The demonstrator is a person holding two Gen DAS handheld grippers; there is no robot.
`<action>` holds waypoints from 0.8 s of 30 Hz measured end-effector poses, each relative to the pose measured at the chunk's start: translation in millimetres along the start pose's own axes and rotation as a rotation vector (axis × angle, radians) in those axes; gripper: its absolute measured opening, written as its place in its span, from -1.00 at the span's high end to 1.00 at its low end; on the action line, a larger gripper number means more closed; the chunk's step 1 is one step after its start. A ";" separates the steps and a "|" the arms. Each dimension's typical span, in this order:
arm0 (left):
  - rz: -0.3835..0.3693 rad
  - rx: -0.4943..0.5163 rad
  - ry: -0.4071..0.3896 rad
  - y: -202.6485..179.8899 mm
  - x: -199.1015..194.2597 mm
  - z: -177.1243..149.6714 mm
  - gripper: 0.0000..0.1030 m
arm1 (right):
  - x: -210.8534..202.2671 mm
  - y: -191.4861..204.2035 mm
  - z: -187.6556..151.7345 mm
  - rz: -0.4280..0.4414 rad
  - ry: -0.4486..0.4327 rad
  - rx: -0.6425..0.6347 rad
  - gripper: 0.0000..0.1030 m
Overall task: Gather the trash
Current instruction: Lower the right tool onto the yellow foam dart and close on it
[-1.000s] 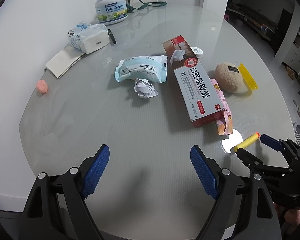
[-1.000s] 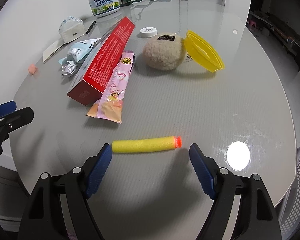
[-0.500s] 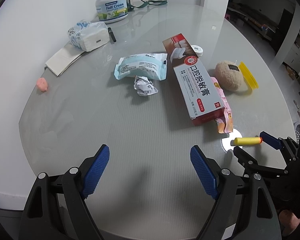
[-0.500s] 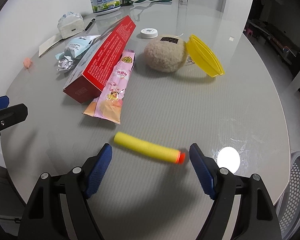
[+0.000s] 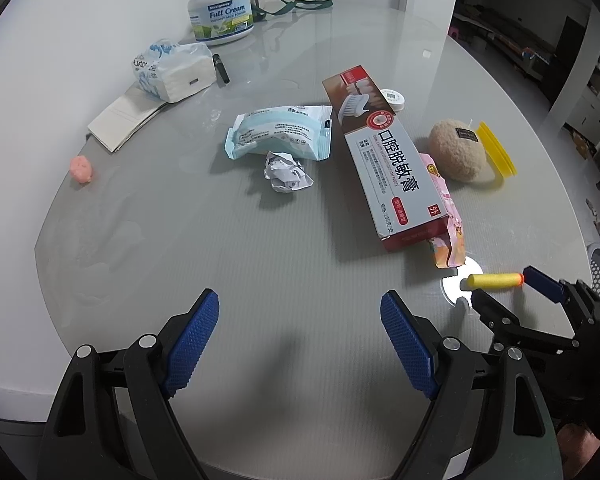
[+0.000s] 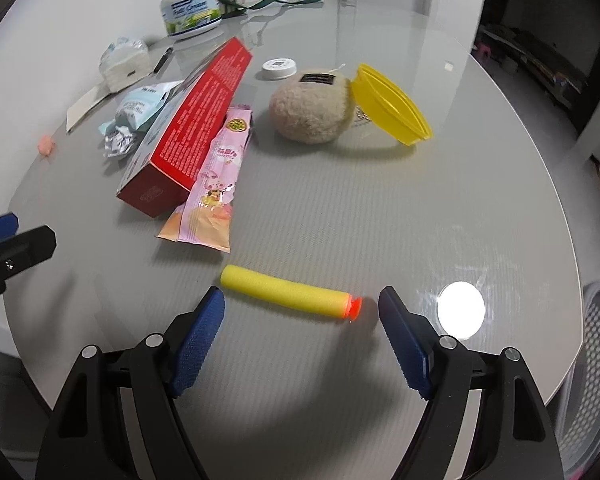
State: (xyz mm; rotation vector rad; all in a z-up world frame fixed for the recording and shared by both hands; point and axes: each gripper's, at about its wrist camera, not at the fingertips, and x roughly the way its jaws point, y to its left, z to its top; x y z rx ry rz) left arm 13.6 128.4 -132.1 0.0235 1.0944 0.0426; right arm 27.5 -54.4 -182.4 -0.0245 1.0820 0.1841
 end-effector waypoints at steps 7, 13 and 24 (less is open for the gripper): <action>-0.019 -0.007 0.000 1.6 5.8 1.4 -0.58 | -8.2 -9.4 -10.2 -0.016 -0.019 0.114 -0.48; -0.014 0.038 -0.010 4.8 16.5 4.6 -0.61 | -11.2 -6.9 -22.1 -0.080 -0.067 0.177 -0.48; -0.015 0.112 -0.020 19.7 34.7 20.9 -0.61 | -9.9 11.7 -26.5 -0.129 -0.132 0.250 -0.48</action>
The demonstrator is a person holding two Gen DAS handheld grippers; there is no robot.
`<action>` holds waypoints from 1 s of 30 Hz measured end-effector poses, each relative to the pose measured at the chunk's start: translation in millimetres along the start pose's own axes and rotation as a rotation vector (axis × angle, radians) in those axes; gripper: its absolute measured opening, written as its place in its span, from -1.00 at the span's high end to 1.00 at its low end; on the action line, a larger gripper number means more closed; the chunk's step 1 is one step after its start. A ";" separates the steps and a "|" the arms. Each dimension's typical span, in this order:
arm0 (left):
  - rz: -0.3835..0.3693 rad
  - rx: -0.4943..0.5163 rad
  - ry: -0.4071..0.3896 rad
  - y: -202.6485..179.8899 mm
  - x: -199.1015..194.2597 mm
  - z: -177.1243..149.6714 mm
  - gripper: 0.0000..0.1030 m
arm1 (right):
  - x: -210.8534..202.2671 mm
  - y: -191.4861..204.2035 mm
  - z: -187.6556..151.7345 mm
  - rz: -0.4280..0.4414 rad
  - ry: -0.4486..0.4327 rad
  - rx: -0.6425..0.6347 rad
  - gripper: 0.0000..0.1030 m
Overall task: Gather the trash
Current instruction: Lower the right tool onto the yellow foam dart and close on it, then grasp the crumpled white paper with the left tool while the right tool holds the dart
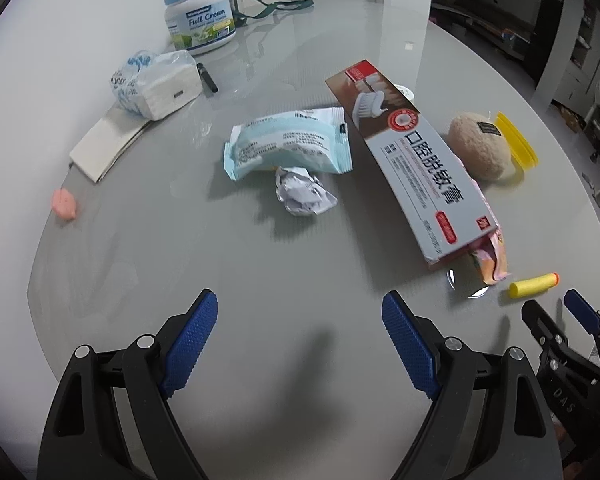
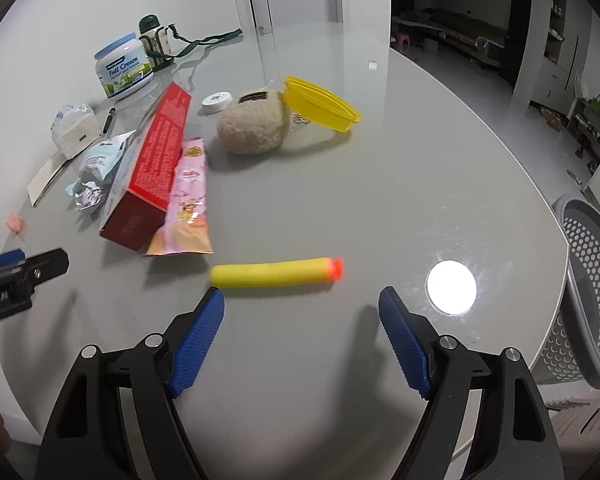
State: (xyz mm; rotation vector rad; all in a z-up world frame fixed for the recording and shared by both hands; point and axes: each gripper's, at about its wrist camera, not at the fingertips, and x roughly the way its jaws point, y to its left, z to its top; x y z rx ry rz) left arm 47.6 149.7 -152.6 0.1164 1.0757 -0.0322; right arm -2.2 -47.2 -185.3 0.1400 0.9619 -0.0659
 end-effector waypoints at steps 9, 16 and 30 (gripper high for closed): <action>-0.011 0.046 -0.006 5.1 7.7 8.5 -0.61 | 8.0 19.9 3.4 -0.054 -0.031 0.006 -0.48; -0.017 0.059 0.002 8.4 11.2 8.8 -0.61 | 12.9 25.5 6.9 -0.097 -0.041 -0.012 -0.48; -0.025 0.036 0.012 13.5 14.9 9.4 -0.61 | 11.8 18.5 10.6 -0.050 -0.045 -0.024 -0.30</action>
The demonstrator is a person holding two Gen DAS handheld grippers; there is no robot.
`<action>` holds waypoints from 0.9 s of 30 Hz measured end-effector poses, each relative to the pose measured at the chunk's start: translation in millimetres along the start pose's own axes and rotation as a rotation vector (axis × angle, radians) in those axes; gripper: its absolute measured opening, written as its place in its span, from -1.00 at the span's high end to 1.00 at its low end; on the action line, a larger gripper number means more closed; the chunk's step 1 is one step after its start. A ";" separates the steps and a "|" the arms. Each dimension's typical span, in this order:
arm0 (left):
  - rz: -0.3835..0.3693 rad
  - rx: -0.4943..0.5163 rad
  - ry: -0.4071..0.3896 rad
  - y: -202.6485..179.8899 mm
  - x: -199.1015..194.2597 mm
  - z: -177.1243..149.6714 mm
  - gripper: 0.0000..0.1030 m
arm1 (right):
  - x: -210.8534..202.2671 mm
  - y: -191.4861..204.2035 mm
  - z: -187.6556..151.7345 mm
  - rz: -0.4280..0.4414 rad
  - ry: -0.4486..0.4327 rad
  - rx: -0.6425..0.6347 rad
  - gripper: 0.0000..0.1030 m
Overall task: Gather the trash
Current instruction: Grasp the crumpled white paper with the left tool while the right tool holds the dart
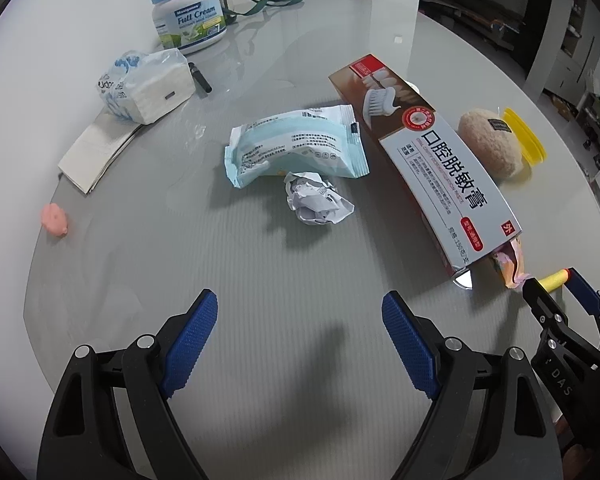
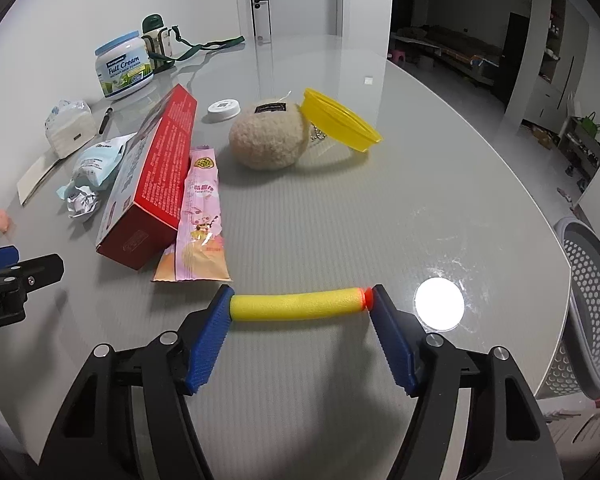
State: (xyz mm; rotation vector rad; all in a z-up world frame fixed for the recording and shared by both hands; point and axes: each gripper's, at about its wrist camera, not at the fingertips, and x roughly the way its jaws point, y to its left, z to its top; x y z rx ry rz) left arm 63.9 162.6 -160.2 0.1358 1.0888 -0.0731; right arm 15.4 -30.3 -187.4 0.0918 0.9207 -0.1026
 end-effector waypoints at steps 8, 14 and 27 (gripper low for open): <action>0.004 -0.055 -0.015 7.1 0.7 10.2 -0.61 | -13.5 -11.8 11.6 -0.006 -0.018 0.008 -0.30; 0.005 -0.107 -0.048 10.3 10.0 24.7 -0.61 | -28.1 -25.0 20.2 -0.029 -0.038 0.011 -0.30; -0.002 -0.125 -0.064 0.5 47.3 40.7 -0.09 | -30.1 -36.7 17.5 -0.045 -0.020 0.045 -0.30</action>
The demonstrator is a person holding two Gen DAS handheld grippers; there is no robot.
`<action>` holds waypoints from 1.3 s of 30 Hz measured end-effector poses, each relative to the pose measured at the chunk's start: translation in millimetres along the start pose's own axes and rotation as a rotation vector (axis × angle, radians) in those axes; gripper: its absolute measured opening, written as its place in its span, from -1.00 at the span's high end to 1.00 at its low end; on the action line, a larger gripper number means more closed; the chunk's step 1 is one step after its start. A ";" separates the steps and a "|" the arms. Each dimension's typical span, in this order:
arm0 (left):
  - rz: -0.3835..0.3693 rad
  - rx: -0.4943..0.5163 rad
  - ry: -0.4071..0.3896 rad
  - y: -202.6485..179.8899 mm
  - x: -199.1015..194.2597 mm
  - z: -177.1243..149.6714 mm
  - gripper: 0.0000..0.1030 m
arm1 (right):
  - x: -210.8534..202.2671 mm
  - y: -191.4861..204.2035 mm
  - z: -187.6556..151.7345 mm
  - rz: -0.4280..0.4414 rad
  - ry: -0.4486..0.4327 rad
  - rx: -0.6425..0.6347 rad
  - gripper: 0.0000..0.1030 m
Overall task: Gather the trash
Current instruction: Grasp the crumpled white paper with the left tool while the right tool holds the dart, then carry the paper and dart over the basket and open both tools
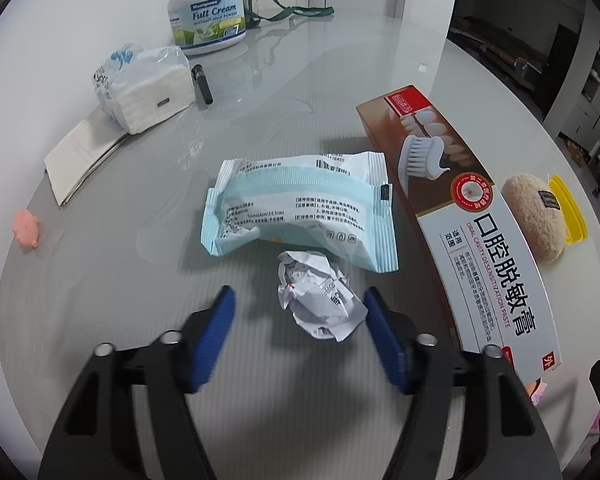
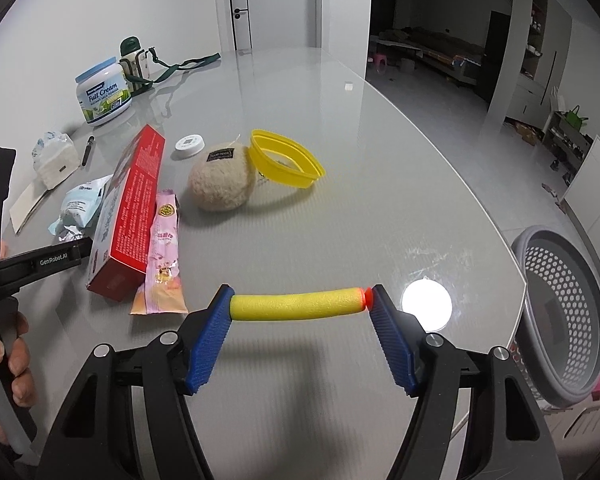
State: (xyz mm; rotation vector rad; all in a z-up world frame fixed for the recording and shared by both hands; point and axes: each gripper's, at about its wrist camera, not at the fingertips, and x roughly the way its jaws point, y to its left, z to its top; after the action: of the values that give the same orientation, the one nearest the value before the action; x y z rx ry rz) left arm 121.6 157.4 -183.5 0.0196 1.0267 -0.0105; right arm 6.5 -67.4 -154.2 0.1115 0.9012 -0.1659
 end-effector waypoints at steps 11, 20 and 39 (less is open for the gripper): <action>-0.024 -0.002 0.001 18.8 -18.4 -7.8 0.54 | 0.9 4.6 2.6 0.015 0.002 0.007 -0.30; -0.026 0.133 -0.068 2.8 -74.6 -3.1 0.54 | -26.4 -14.0 16.2 0.003 -0.038 0.050 -0.30; -0.424 0.493 -0.153 -254.1 -151.1 -5.6 0.54 | -121.6 -205.3 -15.3 -0.250 -0.125 0.316 -0.30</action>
State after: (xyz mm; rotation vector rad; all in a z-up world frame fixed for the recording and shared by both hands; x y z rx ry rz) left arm 34.0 -96.5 -60.0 0.2460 0.8390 -0.6423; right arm -118.5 -254.5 -73.3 0.2787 0.7570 -0.5432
